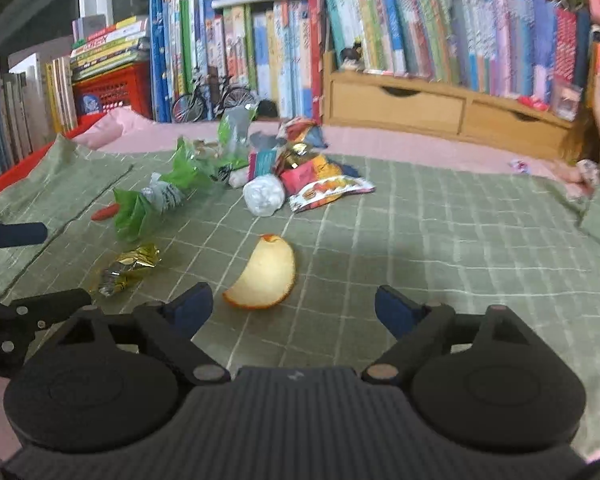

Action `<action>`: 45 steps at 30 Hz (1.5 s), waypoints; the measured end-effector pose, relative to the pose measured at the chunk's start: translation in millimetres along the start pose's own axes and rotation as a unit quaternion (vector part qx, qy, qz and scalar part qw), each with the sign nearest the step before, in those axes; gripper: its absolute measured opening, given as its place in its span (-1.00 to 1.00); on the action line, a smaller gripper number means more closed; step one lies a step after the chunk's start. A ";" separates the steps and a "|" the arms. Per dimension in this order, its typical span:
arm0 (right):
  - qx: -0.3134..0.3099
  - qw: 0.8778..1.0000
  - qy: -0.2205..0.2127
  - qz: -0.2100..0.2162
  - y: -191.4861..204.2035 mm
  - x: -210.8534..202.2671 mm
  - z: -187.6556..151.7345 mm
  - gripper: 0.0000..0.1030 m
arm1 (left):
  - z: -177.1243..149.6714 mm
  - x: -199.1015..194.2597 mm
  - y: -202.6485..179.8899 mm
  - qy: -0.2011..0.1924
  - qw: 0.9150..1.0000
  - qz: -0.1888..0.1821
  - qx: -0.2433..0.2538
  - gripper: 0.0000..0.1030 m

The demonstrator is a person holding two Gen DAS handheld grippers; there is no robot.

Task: Collect trash
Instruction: 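Raise both open tools back over the sheet, then grasp the apple slice with the right tool while the left tool grasps the gold snack packet, then carry the apple slice and gold packet down past the bed edge to the bin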

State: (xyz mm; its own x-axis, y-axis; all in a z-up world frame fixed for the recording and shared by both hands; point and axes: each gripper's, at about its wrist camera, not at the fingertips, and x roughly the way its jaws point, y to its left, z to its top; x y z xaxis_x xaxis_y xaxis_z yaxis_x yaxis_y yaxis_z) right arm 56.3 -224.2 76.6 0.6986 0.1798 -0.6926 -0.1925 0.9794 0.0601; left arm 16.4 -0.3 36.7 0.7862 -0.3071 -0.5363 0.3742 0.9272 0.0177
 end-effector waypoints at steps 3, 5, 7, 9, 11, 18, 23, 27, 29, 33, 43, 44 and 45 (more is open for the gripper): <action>0.006 1.000 0.000 0.031 2.1 9.6 0.5 0.79 | 0.6 6.6 -2.9 -0.002 1.000 -0.014 0.008 0.76; -0.002 0.999 0.001 0.038 6.6 14.7 1.0 0.72 | 0.7 12.3 -6.7 -0.002 0.999 -0.014 0.028 0.66; -0.017 0.999 0.004 0.034 11.6 20.8 1.2 0.54 | 0.0 16.8 -12.3 -0.005 0.999 0.003 0.048 0.40; -0.026 0.999 0.007 0.028 14.0 26.2 0.0 0.43 | 0.6 22.8 -12.6 0.006 0.999 -0.003 0.051 0.30; -0.024 0.999 0.007 0.029 13.1 30.4 -1.1 0.43 | 2.4 27.5 -8.6 0.014 0.999 -0.025 0.036 0.23; -0.025 0.999 0.001 0.027 11.0 37.3 3.1 0.08 | 7.4 45.7 1.3 0.044 0.998 -0.052 0.000 -0.28; -0.028 0.998 0.001 0.047 12.0 30.3 1.8 -0.07 | 7.9 38.8 3.3 0.028 0.999 -0.045 -0.007 -0.42; -0.028 0.998 -0.001 0.053 14.8 20.4 -1.2 -0.07 | 7.9 30.7 0.9 0.023 0.999 -0.043 0.001 -0.42; -0.031 0.998 -0.004 0.051 16.5 14.1 -2.7 -0.07 | 7.4 25.1 1.6 0.020 0.999 -0.045 -0.005 -0.42; -0.020 0.998 -0.010 0.066 17.2 -1.3 -6.5 -0.06 | 6.9 10.2 4.1 0.011 0.999 -0.043 -0.015 -0.42; -0.022 0.996 -0.030 0.077 27.5 -37.1 -13.0 -0.06 | -3.0 -27.9 6.2 0.002 0.999 -0.043 -0.018 -0.42; -0.022 0.996 -0.031 0.077 28.4 -39.8 -14.2 -0.06 | -5.1 -31.7 6.1 0.002 0.999 -0.041 -0.017 -0.42; -0.022 0.996 -0.033 0.078 29.7 -43.3 -16.3 -0.06 | -7.4 -35.5 5.8 0.003 0.999 -0.039 -0.017 -0.42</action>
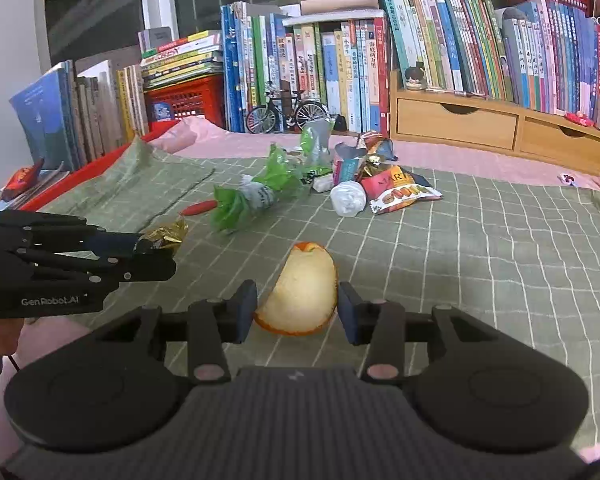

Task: Collect trash
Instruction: 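Carry the apple slice and gold packet down past the bed edge to the bin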

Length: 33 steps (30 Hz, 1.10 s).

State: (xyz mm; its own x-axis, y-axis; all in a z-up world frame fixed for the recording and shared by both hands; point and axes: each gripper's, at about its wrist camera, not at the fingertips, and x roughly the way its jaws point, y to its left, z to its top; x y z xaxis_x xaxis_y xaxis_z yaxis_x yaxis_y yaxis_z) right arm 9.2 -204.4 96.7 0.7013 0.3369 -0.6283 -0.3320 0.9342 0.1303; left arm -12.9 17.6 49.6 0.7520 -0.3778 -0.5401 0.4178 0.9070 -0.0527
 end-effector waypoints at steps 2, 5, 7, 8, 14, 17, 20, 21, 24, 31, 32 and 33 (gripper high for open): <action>-0.002 1.000 -0.002 -0.003 4.1 -6.5 -5.2 -0.06 | -6.2 -8.8 -1.3 0.000 1.000 0.000 -0.003 -0.42; -0.003 1.000 -0.001 -0.002 9.4 -14.4 -14.0 -0.06 | -15.4 -20.7 -2.8 0.003 1.000 0.000 -0.011 -0.42; -0.001 1.000 0.001 0.000 12.4 -19.5 -20.1 -0.06 | -21.0 -28.1 -3.5 0.004 1.000 0.001 -0.014 -0.42; -0.002 1.000 0.002 0.000 14.6 -23.0 -23.4 -0.06 | -24.1 -33.1 -4.1 0.004 1.000 0.002 -0.015 -0.42; -0.001 1.000 -0.007 0.009 26.9 -46.4 -37.8 -0.05 | -38.3 -60.5 -10.0 0.000 1.000 0.006 -0.021 -0.42; -0.006 1.000 -0.012 0.009 34.1 -58.4 -42.9 -0.05 | -46.5 -76.5 -16.8 -0.002 1.000 0.007 -0.018 -0.41; -0.008 1.000 -0.018 0.014 42.7 -70.9 -51.5 -0.05 | -55.0 -92.0 -23.3 -0.003 1.000 0.001 -0.020 -0.40; -0.009 1.000 -0.019 0.016 45.3 -74.1 -54.1 -0.05 | -57.4 -96.5 -25.5 -0.003 1.000 -0.001 -0.021 -0.40; -0.013 0.999 -0.022 0.021 55.0 -84.9 -65.0 -0.05 | -65.8 -109.3 -31.3 -0.004 1.000 -0.004 -0.019 -0.40; -0.009 0.999 -0.029 0.022 68.2 -108.4 -86.6 -0.05 | -86.7 -133.9 -45.1 0.000 1.000 -0.009 -0.011 -0.40; -0.007 0.999 -0.028 0.022 69.9 -110.9 -90.1 -0.05 | -90.2 -136.5 -46.9 0.001 1.000 -0.011 -0.011 -0.40; -0.004 0.999 -0.026 0.021 71.7 -113.4 -93.8 -0.05 | -93.6 -139.0 -48.4 0.002 1.000 -0.013 -0.011 -0.40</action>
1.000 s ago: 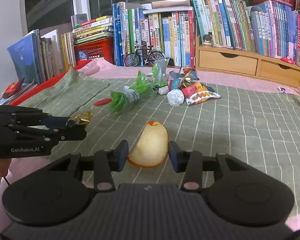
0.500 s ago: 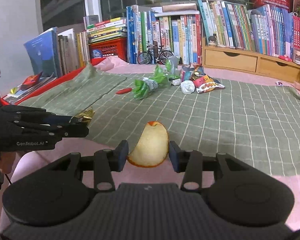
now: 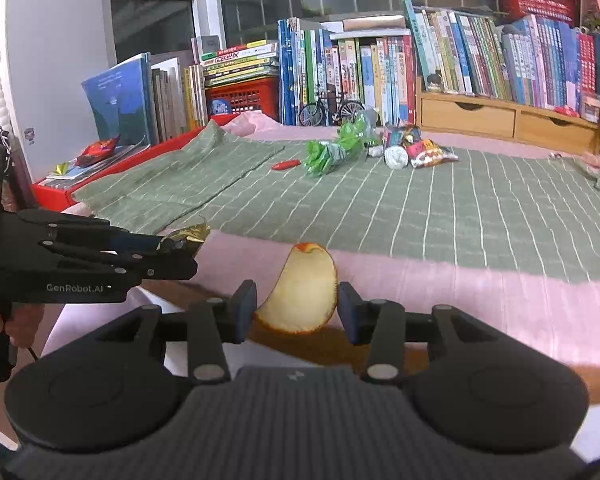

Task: Collect trash
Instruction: 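Carry the apple slice and gold packet down past the bed edge to the bin, then open the left tool to drop the gold packet into the bin while the right tool drops the apple slice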

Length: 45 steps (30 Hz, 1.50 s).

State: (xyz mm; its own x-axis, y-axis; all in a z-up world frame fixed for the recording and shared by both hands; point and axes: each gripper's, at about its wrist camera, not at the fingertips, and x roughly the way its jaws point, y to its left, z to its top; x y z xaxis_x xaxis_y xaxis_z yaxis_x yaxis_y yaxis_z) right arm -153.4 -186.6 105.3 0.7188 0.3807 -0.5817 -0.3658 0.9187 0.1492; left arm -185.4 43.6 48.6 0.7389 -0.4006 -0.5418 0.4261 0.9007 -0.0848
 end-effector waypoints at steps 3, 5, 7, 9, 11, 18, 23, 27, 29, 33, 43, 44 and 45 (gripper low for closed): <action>-0.001 1.000 0.000 -0.005 7.6 -7.2 -10.3 -0.05 | -11.7 -4.4 -2.5 0.008 1.000 -0.006 -0.006 -0.40; -0.001 1.000 0.002 -0.008 12.5 -10.6 -16.2 -0.05 | -19.7 -7.9 -5.2 0.014 1.000 -0.014 -0.006 -0.40; 0.001 1.000 0.006 -0.005 16.9 -13.0 -22.5 -0.05 | -27.6 -11.6 -10.2 0.018 1.000 -0.019 0.001 -0.40; 0.000 1.000 0.009 0.000 21.3 -14.2 -28.8 -0.05 | -34.9 -12.1 -12.3 0.022 1.000 -0.019 0.002 -0.40; 0.002 1.000 0.015 0.000 25.8 -14.0 -35.8 -0.05 | -42.7 -10.5 -12.3 0.031 0.999 -0.023 -0.009 -0.40; 0.016 0.999 0.045 -0.001 33.7 -7.2 -61.2 -0.05 | -72.5 0.9 -13.6 0.066 0.997 -0.028 -0.039 -0.40; 0.029 0.998 0.059 -0.004 35.0 -2.3 -73.9 -0.05 | -89.3 7.0 -13.7 0.086 0.994 -0.028 -0.056 -0.40; 0.030 0.997 0.072 -0.006 36.4 5.1 -79.2 -0.05 | -99.8 13.4 -12.1 0.101 0.992 -0.025 -0.068 -0.40; 0.030 0.996 0.079 -0.005 37.3 8.5 -81.5 -0.05 | -102.8 15.9 -12.7 0.106 0.992 -0.021 -0.067 -0.40; 0.030 0.996 0.089 0.001 39.5 14.1 -84.0 -0.05 | -109.5 21.3 -16.3 0.120 0.991 -0.014 -0.058 -0.40; 0.041 0.993 0.110 0.002 38.4 25.3 -90.0 -0.05 | -121.2 36.4 -15.8 0.150 0.986 -0.012 -0.068 -0.40; 0.044 0.993 0.111 0.002 37.7 26.4 -90.6 -0.05 | -121.2 37.9 -15.3 0.151 0.986 -0.011 -0.067 -0.40; 0.046 0.993 0.113 0.002 37.0 27.6 -91.0 -0.05 | -121.2 39.5 -14.9 0.153 0.986 -0.008 -0.067 -0.40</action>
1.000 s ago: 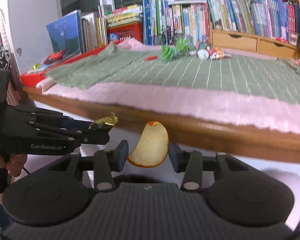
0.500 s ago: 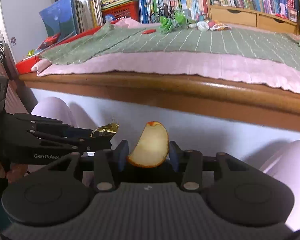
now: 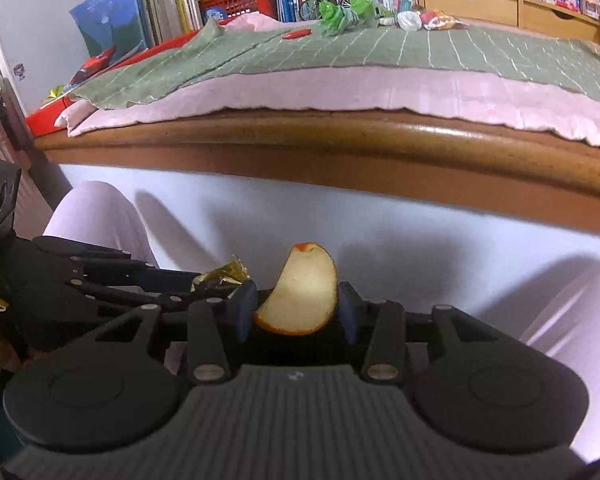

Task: Collect trash
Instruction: 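Open the left tool to drop the gold packet into the bin while the right tool drops the apple slice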

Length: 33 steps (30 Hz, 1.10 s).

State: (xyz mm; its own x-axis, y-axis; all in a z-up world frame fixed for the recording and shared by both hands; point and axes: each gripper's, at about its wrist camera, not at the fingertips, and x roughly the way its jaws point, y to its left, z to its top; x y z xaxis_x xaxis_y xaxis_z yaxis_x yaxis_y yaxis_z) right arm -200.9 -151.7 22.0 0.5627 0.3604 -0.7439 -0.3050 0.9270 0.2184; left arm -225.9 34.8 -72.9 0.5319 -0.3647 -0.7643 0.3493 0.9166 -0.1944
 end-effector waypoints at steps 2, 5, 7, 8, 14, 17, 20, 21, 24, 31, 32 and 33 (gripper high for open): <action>0.004 1.000 0.003 0.000 -1.5 2.1 -0.3 -0.05 | 0.4 2.6 1.1 0.003 1.000 0.004 -0.001 -0.39; 0.007 1.000 0.006 0.002 -2.3 3.8 -0.1 -0.05 | 3.5 8.5 0.5 0.010 1.000 0.008 -0.007 -0.09; 0.008 1.000 0.006 0.002 -2.9 4.6 1.2 -0.05 | 4.6 10.2 1.0 0.010 1.000 0.009 -0.010 0.19; 0.008 1.000 0.005 0.000 -3.4 4.6 1.3 -0.05 | 5.3 10.8 1.0 0.010 1.000 0.010 -0.011 0.28; 0.018 1.000 0.004 -0.005 -6.3 4.4 1.5 -0.05 | 7.0 11.8 3.3 0.009 1.000 0.010 -0.023 0.87; 0.019 1.000 0.003 -0.004 -5.8 4.0 1.1 -0.05 | 5.0 10.7 13.4 0.009 0.999 0.010 -0.045 0.99; 0.020 1.000 0.004 -0.003 -5.5 4.2 0.4 -0.05 | 4.7 11.5 23.6 0.013 0.998 0.007 -0.069 0.99; 0.021 1.000 0.005 -0.003 -5.6 4.5 0.4 -0.05 | 4.6 11.8 26.5 0.013 0.997 0.005 -0.077 0.99; 0.020 1.000 0.006 -0.003 -6.1 4.6 1.3 -0.05 | 4.2 12.4 32.8 0.014 0.996 0.004 -0.089 0.99; 0.015 1.000 0.005 -0.001 -3.8 6.5 2.3 0.22 | 6.5 11.8 34.5 0.011 0.996 0.003 -0.091 0.99; 0.015 1.000 0.003 -0.007 -3.7 7.0 2.0 0.33 | 6.4 11.5 35.3 0.010 0.996 0.002 -0.092 0.99; 0.017 1.000 0.002 -0.010 -4.6 7.4 1.5 0.78 | 6.9 12.2 36.3 0.011 0.995 0.000 -0.094 0.99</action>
State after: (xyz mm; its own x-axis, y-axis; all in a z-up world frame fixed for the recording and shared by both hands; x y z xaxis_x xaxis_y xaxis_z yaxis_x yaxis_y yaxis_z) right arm -194.2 -153.2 16.5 0.5660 0.3409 -0.7506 -0.2665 0.9373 0.2248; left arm -201.4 62.4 -85.0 0.5144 -0.3622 -0.7773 0.1965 0.9321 -0.3043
